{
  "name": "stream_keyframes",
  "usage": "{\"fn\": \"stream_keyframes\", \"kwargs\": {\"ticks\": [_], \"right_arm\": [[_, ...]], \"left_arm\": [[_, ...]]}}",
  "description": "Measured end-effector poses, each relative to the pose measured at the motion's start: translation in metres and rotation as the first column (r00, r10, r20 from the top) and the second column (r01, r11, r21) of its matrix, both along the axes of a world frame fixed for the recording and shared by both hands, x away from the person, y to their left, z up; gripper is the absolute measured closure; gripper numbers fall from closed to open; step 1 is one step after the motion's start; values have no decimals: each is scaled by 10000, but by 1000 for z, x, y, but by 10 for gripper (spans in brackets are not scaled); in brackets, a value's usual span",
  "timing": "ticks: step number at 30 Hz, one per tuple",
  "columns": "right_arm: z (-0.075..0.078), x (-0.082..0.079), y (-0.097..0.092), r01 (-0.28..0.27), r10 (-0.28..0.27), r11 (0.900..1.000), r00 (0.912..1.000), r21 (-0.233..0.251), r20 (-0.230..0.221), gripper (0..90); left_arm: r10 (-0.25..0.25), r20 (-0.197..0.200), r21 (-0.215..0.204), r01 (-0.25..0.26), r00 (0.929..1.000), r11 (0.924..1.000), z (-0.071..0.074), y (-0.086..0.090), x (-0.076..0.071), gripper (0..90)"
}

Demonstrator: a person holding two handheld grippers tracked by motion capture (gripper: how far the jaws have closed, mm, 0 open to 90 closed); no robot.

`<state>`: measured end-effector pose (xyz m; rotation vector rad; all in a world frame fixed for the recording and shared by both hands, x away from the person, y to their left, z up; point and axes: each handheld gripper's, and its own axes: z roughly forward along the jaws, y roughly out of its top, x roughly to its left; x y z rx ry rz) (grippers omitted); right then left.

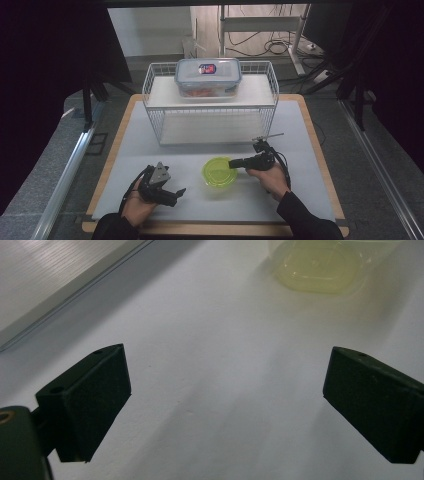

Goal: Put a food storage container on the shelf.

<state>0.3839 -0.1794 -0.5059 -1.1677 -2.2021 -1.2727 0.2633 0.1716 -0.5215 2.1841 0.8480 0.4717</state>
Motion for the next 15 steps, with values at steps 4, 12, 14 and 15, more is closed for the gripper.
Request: {"fn": "stream_keyframes", "kwargs": {"ticks": [4,12,14,15], "right_arm": [[0,0,1,-95,99,9999,9996,131,-250,803],[-1,1,1,-36,68,9989,9975,457,-708,816],[0,0,1,-3,38,9987,9975,501,-704,817],[3,0,-1,58,-10,9976,9976,687,-694,817]], "left_arm": [[-7,-3,9,7,10000,10000,0,0,0,52],[-2,13,-2,2,10000,10000,0,0,0,52],[2,19,-1,-2,10000,10000,0,0,0,52],[1,31,-4,-1,10000,10000,0,0,0,52]]}}
